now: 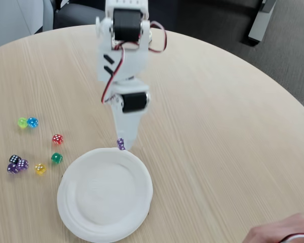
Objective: Pick a purple dice and put it in the plate.
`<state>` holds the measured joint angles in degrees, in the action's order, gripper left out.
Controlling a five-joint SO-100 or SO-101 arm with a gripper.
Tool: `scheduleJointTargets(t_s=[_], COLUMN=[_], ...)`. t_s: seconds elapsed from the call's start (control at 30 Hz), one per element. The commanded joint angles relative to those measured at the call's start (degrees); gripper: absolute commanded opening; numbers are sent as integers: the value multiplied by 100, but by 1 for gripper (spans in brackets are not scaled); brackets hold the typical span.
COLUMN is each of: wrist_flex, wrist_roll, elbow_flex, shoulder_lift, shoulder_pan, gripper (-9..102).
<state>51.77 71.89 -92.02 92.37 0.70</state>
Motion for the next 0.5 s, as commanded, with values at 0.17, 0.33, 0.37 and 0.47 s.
scheduleJointTargets(t_s=[0.17,0.33,0.37,0.47], wrist_flex=[237,237,237,237], wrist_roll=[18,-26,-35,0], elbow_flex=[606,615,624,624], shoulder_lift=[-193,-281,-378,-694], shoulder_pan=[-70,-70,-70,-70], gripper=[0,0,0,0])
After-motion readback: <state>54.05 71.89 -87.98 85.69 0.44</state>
